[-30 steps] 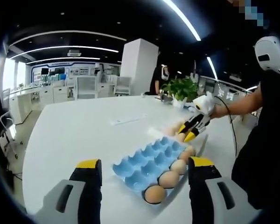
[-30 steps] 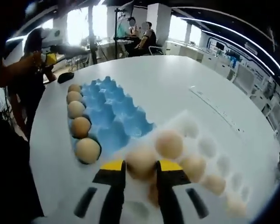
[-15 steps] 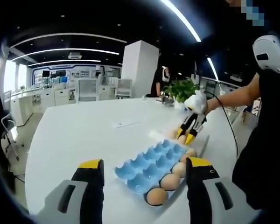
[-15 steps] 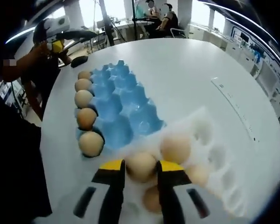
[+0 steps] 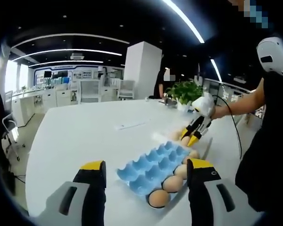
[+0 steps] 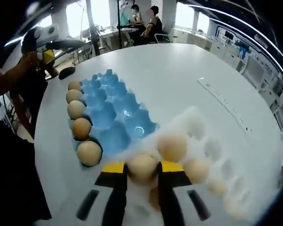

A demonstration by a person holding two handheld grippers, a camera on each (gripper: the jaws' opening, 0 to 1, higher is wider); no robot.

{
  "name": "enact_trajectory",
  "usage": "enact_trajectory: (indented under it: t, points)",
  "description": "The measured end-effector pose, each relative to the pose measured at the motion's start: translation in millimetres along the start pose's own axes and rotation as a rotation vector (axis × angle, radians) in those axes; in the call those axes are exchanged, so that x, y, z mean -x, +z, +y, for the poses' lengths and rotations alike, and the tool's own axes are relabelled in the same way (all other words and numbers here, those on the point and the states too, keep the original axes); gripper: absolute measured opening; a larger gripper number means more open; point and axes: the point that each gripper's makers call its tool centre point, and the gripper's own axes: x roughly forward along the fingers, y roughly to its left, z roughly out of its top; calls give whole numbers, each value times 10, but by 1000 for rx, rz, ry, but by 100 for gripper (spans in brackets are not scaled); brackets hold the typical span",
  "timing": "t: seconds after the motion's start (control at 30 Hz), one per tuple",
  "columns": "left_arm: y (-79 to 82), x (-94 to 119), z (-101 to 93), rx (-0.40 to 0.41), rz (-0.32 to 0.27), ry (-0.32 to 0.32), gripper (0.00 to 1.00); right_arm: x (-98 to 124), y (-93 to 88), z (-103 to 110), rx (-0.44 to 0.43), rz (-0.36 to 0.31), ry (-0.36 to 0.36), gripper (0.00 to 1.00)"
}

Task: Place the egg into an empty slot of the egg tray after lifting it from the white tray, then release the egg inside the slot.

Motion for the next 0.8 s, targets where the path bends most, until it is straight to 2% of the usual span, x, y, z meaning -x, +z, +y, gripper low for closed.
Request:
enact_trajectory:
  t: [0.03, 0.1, 0.17, 0.27, 0.8]
  points:
    - [0, 5, 1, -2, 2, 2, 71, 33, 24, -10, -57, -34, -15, 24]
    - [1, 16, 3, 0, 1, 3, 71, 124, 128, -4, -87, -116, -10, 24]
    - [0, 27, 11, -1, 2, 6, 71, 206, 187, -35, -93, -160, -27, 24]
    - [0, 28, 32, 4, 2, 10, 71, 331, 253, -57, -164, -221, -25, 25]
    - [-12, -9, 22, 0, 8, 1, 72, 409, 213, -22, -137, -233, -40, 25]
